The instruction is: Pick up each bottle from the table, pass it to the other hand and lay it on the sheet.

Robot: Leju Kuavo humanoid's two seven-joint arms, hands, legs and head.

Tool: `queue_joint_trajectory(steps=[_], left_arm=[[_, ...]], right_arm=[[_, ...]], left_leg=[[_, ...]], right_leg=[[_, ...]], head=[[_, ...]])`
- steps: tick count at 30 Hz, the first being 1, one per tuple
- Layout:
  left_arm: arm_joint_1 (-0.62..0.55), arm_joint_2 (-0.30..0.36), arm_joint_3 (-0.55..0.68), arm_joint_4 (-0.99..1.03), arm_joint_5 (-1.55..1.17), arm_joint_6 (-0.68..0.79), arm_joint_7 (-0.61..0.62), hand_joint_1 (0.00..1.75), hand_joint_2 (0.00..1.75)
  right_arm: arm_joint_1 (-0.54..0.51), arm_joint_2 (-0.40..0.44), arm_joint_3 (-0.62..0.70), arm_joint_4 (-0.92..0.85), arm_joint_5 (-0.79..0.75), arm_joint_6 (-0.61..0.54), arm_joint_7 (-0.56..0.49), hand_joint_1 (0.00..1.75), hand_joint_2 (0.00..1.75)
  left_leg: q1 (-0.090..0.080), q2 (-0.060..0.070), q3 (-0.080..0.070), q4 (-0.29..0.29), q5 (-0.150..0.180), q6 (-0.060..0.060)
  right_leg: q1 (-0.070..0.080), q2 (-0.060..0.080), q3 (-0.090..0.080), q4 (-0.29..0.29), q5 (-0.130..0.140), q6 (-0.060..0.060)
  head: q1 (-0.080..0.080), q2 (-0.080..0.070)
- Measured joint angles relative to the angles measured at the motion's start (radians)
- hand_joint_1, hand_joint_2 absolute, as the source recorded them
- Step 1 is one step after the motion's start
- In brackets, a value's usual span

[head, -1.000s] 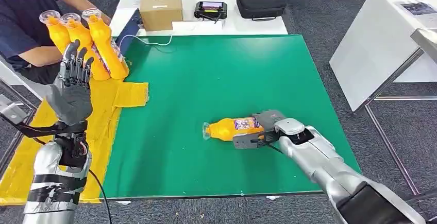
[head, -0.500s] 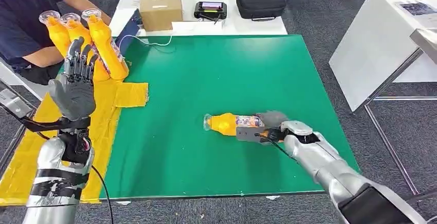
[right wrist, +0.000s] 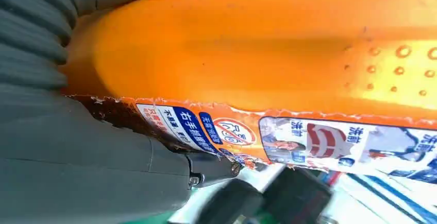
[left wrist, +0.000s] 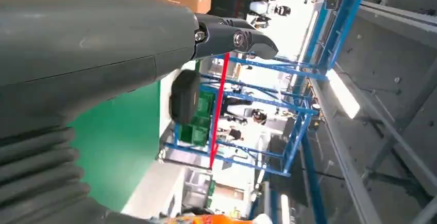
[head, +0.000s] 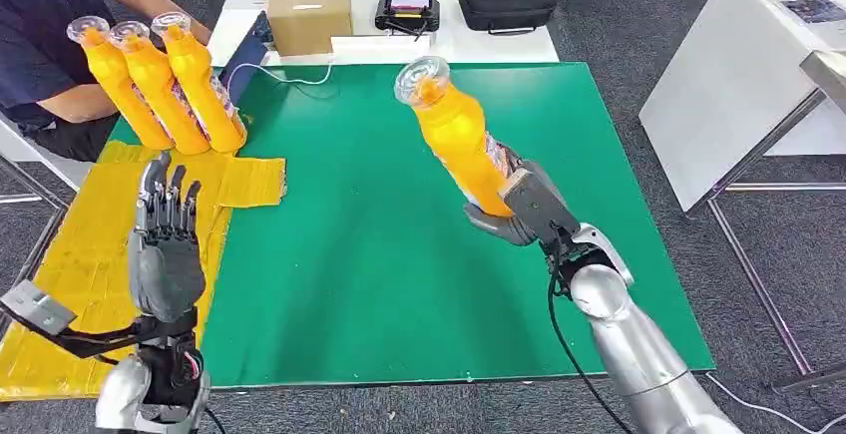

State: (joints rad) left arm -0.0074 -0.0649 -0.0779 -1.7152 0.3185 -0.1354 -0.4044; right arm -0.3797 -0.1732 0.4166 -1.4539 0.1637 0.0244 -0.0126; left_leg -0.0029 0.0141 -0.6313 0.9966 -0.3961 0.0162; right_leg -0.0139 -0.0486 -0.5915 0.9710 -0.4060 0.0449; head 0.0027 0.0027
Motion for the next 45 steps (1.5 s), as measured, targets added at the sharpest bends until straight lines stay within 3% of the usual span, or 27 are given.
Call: queue_joint_trajectory(steps=[9, 14, 28, 33, 45], left_arm=[[0.069, -0.053, -0.031, -0.062, -0.004, 0.074, -0.031, 0.0, 1.75], [0.098, -0.074, -0.084, -0.08, -0.039, 0.114, -0.048, 0.0, 1.75], [0.143, -0.065, -0.143, -0.129, 0.207, 0.018, 0.116, 0.0, 1.75], [0.166, -0.059, -0.141, -0.145, 0.272, -0.024, 0.17, 0.0, 1.75], [0.198, -0.045, -0.139, -0.179, 0.261, -0.033, 0.168, 0.0, 1.75]], right_arm=[[0.026, 0.01, 0.012, -0.075, 0.047, -0.021, -0.011, 1.75, 1.75], [0.024, 0.084, 0.096, -0.061, 0.103, -0.054, -0.011, 1.75, 1.75], [-0.03, 0.233, 0.297, 0.047, 0.244, -0.123, 0.008, 1.75, 1.75], [-0.034, 0.253, 0.35, 0.075, 0.254, -0.125, 0.015, 1.75, 1.75], [-0.035, 0.266, 0.406, 0.112, 0.256, -0.107, 0.031, 1.75, 1.75]], left_leg=[[0.0, 0.0, 0.0, 0.0, 0.0, 0.0], [0.0, 0.0, -0.001, 0.0, 0.0, 0.0], [0.001, 0.0, -0.001, -0.001, 0.0, 0.0], [0.001, 0.0, -0.001, -0.001, 0.0, 0.0], [0.001, 0.0, -0.001, -0.001, 0.0, 0.0]], right_leg=[[0.0, 0.0, 0.0, 0.0, 0.0, 0.0], [0.0, 0.0, -0.001, 0.0, 0.0, 0.0], [0.0, 0.0, -0.001, 0.0, 0.0, 0.0], [0.0, 0.0, -0.001, 0.0, 0.0, 0.0], [0.0, 0.0, -0.001, 0.0, 0.0, 0.0]], head=[[0.0, 0.0], [0.0, 0.0], [0.0, 0.0], [0.0, 0.0], [0.0, 0.0]])
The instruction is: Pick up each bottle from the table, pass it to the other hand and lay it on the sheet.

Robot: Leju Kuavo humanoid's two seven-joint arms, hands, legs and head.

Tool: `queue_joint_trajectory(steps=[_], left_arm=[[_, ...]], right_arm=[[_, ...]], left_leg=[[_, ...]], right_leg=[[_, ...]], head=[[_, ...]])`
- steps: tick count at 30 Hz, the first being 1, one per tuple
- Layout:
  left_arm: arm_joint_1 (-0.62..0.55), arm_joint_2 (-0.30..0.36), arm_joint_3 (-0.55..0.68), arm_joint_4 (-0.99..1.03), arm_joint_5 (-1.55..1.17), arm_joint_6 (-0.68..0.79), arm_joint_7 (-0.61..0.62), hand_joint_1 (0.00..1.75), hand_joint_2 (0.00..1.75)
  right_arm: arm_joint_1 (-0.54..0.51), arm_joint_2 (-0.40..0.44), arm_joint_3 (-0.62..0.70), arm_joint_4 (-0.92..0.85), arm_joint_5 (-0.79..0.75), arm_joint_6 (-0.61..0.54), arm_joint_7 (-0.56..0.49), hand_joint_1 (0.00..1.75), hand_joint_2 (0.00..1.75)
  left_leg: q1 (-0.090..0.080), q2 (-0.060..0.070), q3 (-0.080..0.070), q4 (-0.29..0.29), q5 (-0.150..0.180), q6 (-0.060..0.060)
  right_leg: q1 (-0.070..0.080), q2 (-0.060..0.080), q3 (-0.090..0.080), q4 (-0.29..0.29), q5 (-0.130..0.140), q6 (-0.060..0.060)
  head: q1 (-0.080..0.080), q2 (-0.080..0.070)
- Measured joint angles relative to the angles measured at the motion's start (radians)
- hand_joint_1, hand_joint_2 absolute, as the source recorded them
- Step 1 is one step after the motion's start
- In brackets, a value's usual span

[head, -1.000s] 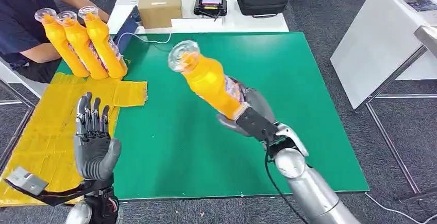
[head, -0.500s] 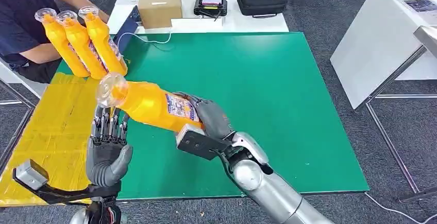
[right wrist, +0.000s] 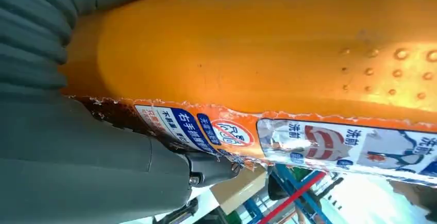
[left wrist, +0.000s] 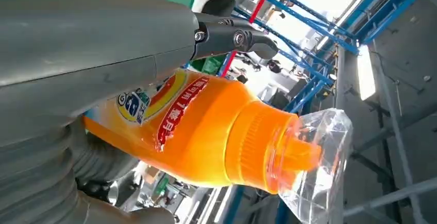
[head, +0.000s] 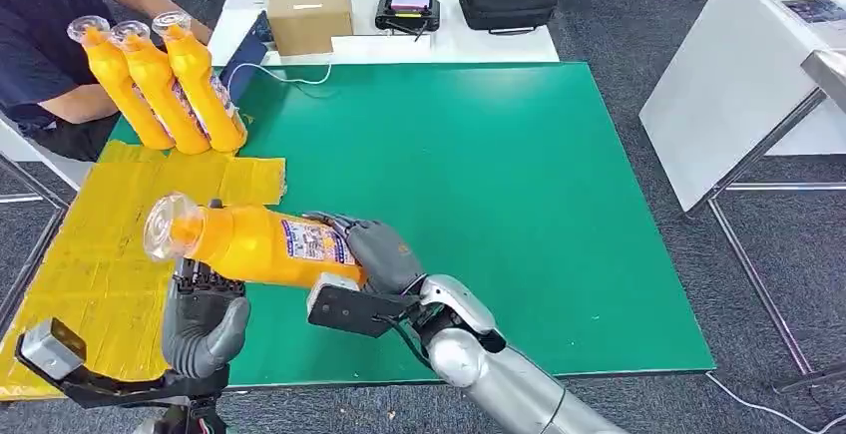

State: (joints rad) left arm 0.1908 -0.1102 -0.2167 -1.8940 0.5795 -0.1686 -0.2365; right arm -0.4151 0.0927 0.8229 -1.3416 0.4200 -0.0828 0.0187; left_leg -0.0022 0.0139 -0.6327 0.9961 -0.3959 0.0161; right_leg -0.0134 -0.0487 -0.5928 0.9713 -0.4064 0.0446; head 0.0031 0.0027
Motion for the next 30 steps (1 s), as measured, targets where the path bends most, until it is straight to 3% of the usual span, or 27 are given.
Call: queue_joint_trajectory(steps=[4, 17, 23, 24, 25, 26, 30], left_arm=[[0.002, 0.003, 0.0, -0.005, -0.001, -0.003, 0.0, 0.0, 1.75], [0.037, 0.056, 0.042, 0.026, 0.043, -0.154, 0.028, 0.0, 1.75], [0.052, 0.076, 0.063, 0.062, 0.109, -0.226, 0.061, 0.05, 1.75], [0.052, 0.078, 0.064, 0.066, 0.114, -0.231, 0.061, 0.33, 1.75], [0.053, 0.081, 0.067, 0.073, 0.119, -0.24, 0.064, 1.55, 1.75], [0.053, 0.082, 0.068, 0.076, 0.124, -0.243, 0.066, 1.75, 1.75], [0.053, 0.084, 0.068, 0.092, 0.135, -0.255, 0.071, 1.75, 1.75]], right_arm=[[-0.002, 0.0, 0.009, 0.005, 0.004, 0.012, 0.006, 1.75, 1.75], [-0.114, -0.007, 0.202, 0.053, -0.006, 0.261, 0.087, 1.75, 1.75], [-0.158, -0.027, 0.289, 0.047, -0.014, 0.277, 0.106, 1.75, 1.75], [-0.162, -0.03, 0.295, 0.045, -0.016, 0.277, 0.109, 1.75, 1.75], [-0.169, -0.035, 0.306, 0.042, -0.02, 0.277, 0.113, 1.75, 1.75], [-0.173, -0.037, 0.312, 0.042, -0.023, 0.277, 0.113, 1.75, 1.75], [-0.183, -0.054, 0.329, 0.031, -0.038, 0.278, 0.111, 1.75, 1.75]], left_leg=[[0.0, 0.0, 0.0, 0.0, 0.0, 0.0], [0.0, 0.001, 0.0, 0.0, 0.0, 0.0], [0.0, 0.001, 0.0, 0.0, 0.0, 0.0], [0.0, 0.001, 0.0, 0.0, 0.0, 0.0], [0.0, 0.001, 0.0, 0.0, 0.0, 0.0], [0.0, 0.001, 0.0, 0.0, 0.0, 0.0], [0.0, 0.001, 0.0, 0.0, 0.0, 0.0]], right_leg=[[0.0, 0.0, 0.0, 0.0, 0.0, 0.0], [0.0, 0.001, -0.002, 0.0, 0.0, 0.0], [0.0, 0.001, -0.002, 0.0, 0.0, 0.0], [0.0, 0.001, -0.002, 0.0, 0.0, 0.0], [0.0, 0.001, -0.001, 0.0, 0.0, 0.0], [0.0, 0.001, -0.001, 0.0, 0.0, 0.0], [0.0, 0.001, -0.001, 0.0, 0.0, 0.0]], head=[[0.0, 0.0], [0.0, 0.0], [0.0, 0.0], [0.0, 0.0], [0.0, 0.0], [0.0, 0.0], [-0.001, 0.0]])
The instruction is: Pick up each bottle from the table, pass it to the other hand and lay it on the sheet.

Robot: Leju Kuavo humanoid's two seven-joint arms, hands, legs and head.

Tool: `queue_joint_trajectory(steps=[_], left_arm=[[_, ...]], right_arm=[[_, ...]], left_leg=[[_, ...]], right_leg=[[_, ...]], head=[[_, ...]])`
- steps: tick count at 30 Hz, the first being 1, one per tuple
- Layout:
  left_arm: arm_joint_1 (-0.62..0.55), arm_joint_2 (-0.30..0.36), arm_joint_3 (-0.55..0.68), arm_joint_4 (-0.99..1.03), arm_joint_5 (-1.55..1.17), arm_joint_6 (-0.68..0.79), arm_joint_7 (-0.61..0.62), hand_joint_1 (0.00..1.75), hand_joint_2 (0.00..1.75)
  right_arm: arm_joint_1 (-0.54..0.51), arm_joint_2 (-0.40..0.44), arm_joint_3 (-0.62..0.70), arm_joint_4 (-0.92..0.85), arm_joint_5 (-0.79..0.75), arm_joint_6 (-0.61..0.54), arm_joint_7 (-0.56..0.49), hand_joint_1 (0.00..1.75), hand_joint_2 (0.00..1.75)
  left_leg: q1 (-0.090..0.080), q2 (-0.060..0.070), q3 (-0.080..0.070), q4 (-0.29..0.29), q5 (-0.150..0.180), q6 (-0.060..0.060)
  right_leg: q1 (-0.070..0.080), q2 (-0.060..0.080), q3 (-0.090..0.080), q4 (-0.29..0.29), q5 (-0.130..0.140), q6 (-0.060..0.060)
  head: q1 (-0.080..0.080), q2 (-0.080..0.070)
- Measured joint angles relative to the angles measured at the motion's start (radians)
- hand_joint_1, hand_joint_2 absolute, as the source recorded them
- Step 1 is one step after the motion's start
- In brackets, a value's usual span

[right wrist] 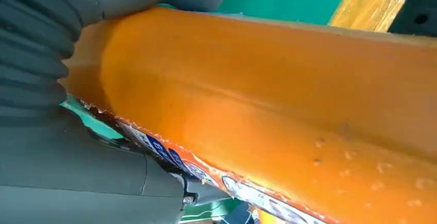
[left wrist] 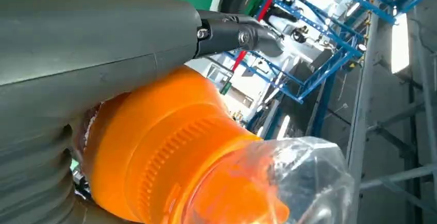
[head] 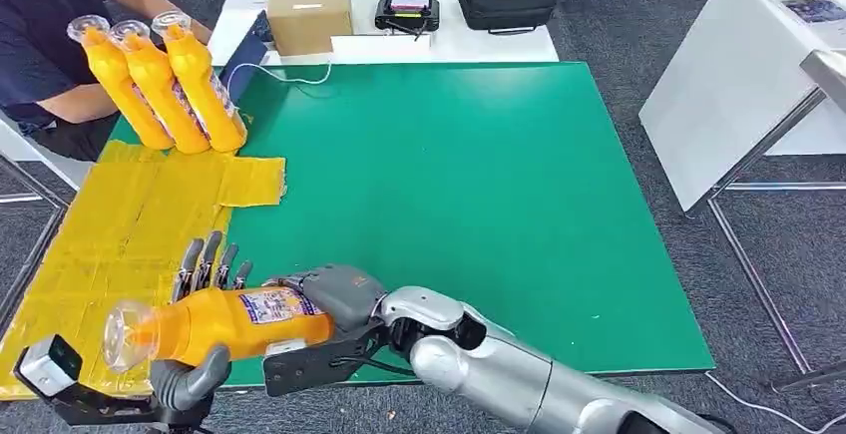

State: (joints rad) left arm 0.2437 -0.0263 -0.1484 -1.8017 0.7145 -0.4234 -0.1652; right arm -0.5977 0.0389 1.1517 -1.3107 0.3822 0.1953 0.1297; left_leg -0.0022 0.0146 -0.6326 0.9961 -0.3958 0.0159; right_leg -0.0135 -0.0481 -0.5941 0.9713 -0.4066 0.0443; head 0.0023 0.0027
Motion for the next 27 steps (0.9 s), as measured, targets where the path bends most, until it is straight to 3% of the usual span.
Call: queue_joint_trajectory(steps=[20, 21, 22, 23, 24, 27], left_arm=[[0.0, 0.002, -0.007, 0.006, 0.009, -0.013, -0.007, 1.75, 1.75], [0.0, 0.002, -0.007, 0.006, 0.008, -0.003, -0.009, 1.75, 1.75], [0.0, 0.002, -0.008, 0.004, 0.001, 0.008, -0.013, 1.75, 1.75], [0.0, 0.002, -0.008, 0.001, -0.013, 0.018, -0.021, 1.75, 1.75], [0.0, 0.002, -0.008, -0.005, -0.033, 0.032, -0.029, 1.75, 1.75], [-0.012, 0.002, 0.002, -0.022, -0.138, 0.115, -0.067, 1.75, 1.75]], right_arm=[[0.012, -0.047, 0.0, -0.073, -0.032, -0.051, -0.026, 1.75, 1.75], [0.017, -0.05, -0.005, -0.077, -0.03, -0.061, -0.029, 1.15, 1.75], [0.025, -0.051, -0.013, -0.082, -0.026, -0.072, -0.033, 0.0, 1.75], [0.035, -0.053, -0.019, -0.086, -0.018, -0.083, -0.039, 0.0, 1.75], [0.043, -0.055, -0.026, -0.092, -0.009, -0.096, -0.042, 0.0, 0.0], [0.082, -0.064, -0.053, -0.12, 0.029, -0.155, -0.057, 0.0, 0.0]], left_leg=[[0.0, 0.0, 0.0, 0.0, 0.0, 0.0], [0.0, 0.0, 0.0, 0.0, 0.0, 0.0], [0.0, 0.0, 0.0, 0.0, 0.0, 0.0], [0.0, 0.0, 0.0, 0.0, 0.0, 0.0], [0.0, 0.0, 0.0, 0.0, 0.0, 0.0], [0.0, 0.0, 0.0, 0.0, 0.0, 0.0]], right_leg=[[0.0, 0.0, 0.0, 0.0, 0.0, 0.0], [0.0, 0.0, 0.0, 0.0, 0.0, 0.0], [0.0, 0.0, 0.0, 0.0, 0.0, 0.0], [0.0, 0.0, 0.0, 0.0, 0.0, 0.0], [0.0, 0.0, 0.0, 0.0, 0.0, 0.0], [0.0, 0.0, -0.001, 0.0, 0.0, 0.0]], head=[[0.0, 0.0], [0.0, 0.0], [0.001, 0.0], [0.0, 0.0], [0.0, 0.0], [0.0, 0.0]])
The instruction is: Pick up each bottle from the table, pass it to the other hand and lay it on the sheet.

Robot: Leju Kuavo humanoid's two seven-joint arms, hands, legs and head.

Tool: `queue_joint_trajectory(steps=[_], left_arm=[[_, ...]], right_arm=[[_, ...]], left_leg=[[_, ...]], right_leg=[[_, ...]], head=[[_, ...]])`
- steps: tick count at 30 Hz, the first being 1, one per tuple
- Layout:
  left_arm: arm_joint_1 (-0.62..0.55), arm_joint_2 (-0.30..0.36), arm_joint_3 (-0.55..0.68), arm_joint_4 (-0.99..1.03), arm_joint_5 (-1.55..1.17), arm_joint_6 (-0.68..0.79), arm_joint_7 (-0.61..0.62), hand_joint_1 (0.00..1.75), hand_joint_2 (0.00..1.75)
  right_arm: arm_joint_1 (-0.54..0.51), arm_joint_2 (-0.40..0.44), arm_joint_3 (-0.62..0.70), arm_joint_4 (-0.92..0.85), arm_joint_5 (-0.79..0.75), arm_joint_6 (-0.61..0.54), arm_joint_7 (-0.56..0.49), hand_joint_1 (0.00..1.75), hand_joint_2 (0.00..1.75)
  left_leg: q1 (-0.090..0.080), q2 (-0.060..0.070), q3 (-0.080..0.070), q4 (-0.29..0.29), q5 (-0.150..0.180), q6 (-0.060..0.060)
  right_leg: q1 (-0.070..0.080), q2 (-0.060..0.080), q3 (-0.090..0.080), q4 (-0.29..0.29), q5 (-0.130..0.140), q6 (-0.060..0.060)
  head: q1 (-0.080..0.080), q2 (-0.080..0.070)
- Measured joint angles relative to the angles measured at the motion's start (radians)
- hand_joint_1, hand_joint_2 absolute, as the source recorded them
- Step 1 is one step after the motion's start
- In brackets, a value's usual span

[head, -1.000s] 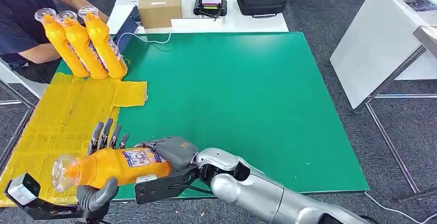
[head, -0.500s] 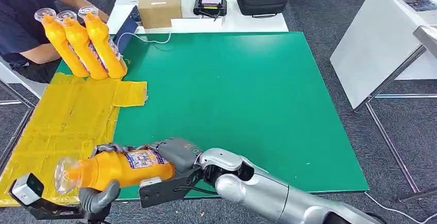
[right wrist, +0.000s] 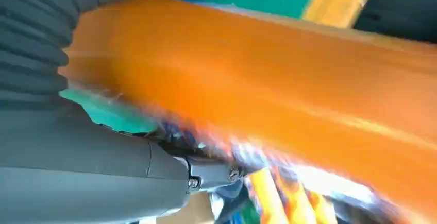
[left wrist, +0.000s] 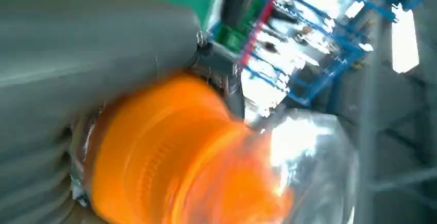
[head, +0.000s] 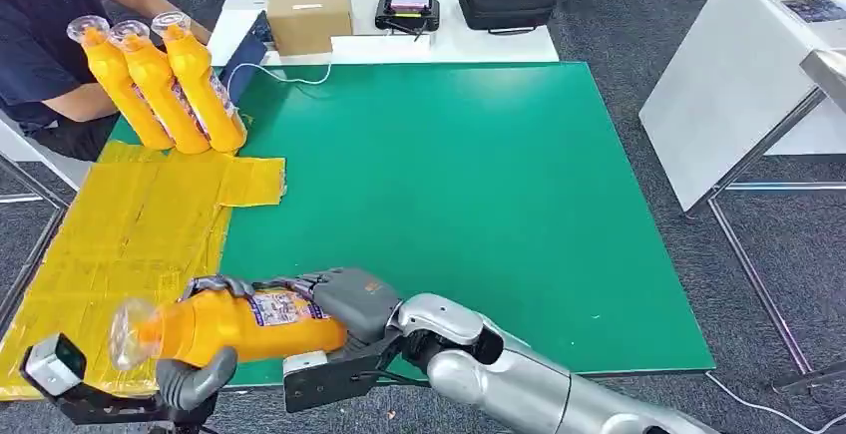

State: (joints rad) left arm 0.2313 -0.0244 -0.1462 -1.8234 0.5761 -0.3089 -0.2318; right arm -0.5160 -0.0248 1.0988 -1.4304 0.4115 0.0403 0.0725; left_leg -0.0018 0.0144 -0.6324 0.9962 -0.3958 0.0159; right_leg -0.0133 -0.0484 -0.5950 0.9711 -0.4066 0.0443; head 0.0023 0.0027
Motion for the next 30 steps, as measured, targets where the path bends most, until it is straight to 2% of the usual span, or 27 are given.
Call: queue_joint_trajectory(steps=[5, 11, 15, 18, 22, 27, 30], left_arm=[[-0.071, 0.011, 0.099, -0.046, -0.242, 0.222, -0.068, 1.75, 1.75], [-0.111, 0.021, 0.211, -0.108, -0.394, 0.361, -0.142, 1.75, 1.75], [-0.115, 0.021, 0.242, -0.145, -0.691, 0.535, -0.209, 1.75, 1.75], [-0.128, 0.021, 0.244, -0.15, -1.04, 0.649, -0.18, 1.75, 1.75], [-0.148, 0.03, 0.235, -0.131, -1.472, 0.754, -0.102, 1.75, 1.75], [-0.159, 0.039, 0.23, -0.11, -1.503, 0.769, -0.088, 1.75, 1.75], [-0.165, 0.052, 0.228, -0.094, -1.649, 0.778, -0.035, 1.75, 1.75]], right_arm=[[0.153, -0.097, -0.121, -0.109, 0.1, -0.098, -0.05, 0.0, 0.0], [0.446, -0.219, -0.331, -0.274, 0.239, -0.169, -0.124, 0.0, 0.0], [0.633, -0.281, -0.465, -0.376, 0.275, -0.246, -0.109, 0.0, 0.0], [0.733, -0.309, -0.535, -0.455, 0.291, -0.288, -0.093, 0.0, 0.0], [0.788, -0.323, -0.592, -0.523, 0.287, -0.288, -0.087, 0.0, 0.0], [0.809, -0.332, -0.624, -0.559, 0.282, -0.286, -0.088, 0.0, 0.0], [0.813, -0.332, -0.638, -0.566, 0.281, -0.281, -0.097, 0.0, 0.0]], left_leg=[[0.0, -0.002, 0.0, 0.0, 0.0, 0.0], [-0.001, -0.003, -0.001, 0.0, -0.002, 0.0], [-0.001, -0.005, -0.001, 0.0, -0.004, 0.001], [-0.001, -0.005, -0.001, 0.0, -0.004, 0.0], [-0.001, -0.001, 0.0, 0.0, -0.004, 0.0], [-0.001, 0.0, 0.001, 0.0, -0.004, 0.0], [-0.001, 0.0, 0.001, 0.0, -0.004, 0.0]], right_leg=[[0.0, -0.001, 0.001, 0.0, 0.0, 0.0], [-0.001, -0.002, 0.001, 0.0, -0.001, 0.0], [-0.001, -0.003, 0.001, -0.001, -0.003, 0.002], [-0.001, -0.003, 0.001, -0.001, -0.004, 0.002], [-0.001, -0.002, 0.001, -0.001, -0.003, 0.001], [-0.001, 0.0, 0.001, -0.001, -0.003, 0.001], [-0.001, 0.0, 0.002, -0.001, -0.003, 0.001]], head=[[0.0, 0.0], [0.001, 0.0], [0.0, 0.0], [0.0, 0.0], [0.0, 0.0], [0.0, 0.0], [0.0, 0.0]])
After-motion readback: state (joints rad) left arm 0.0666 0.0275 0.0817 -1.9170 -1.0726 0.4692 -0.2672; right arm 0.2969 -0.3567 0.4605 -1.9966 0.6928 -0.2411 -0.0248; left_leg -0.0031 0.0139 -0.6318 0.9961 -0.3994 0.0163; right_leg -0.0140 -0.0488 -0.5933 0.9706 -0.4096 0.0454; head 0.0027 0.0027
